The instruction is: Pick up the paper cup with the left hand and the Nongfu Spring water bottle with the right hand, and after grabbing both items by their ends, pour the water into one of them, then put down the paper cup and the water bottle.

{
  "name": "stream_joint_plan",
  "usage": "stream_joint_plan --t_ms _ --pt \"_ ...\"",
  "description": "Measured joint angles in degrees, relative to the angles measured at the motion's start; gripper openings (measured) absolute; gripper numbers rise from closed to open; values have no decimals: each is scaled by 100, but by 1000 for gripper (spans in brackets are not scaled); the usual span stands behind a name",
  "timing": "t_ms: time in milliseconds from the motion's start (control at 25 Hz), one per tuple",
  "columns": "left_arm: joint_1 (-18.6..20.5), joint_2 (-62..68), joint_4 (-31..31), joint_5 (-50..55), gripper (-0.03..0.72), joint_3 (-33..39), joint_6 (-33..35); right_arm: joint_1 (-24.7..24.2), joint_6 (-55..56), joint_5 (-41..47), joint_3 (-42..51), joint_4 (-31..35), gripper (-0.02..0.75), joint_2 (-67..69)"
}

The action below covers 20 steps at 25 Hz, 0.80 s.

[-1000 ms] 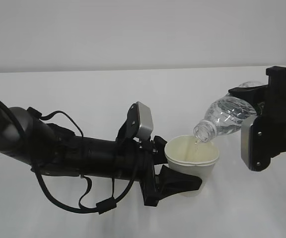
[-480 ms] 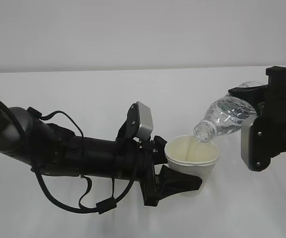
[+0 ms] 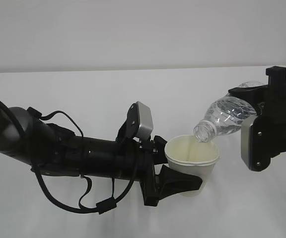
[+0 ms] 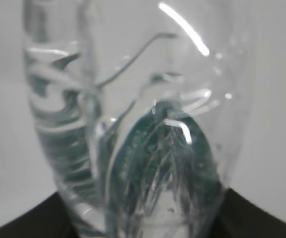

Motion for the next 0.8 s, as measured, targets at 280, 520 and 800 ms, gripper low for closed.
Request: stream_joint_plan --t_ms 280,520,800 --pt "0 0 0 0 477 0 0 0 0 0 0 0 356 0" --pt "0 0 0 0 477 0 0 0 0 0 0 0 356 0" --pt "0 0 0 0 477 0 0 0 0 0 0 0 356 0"
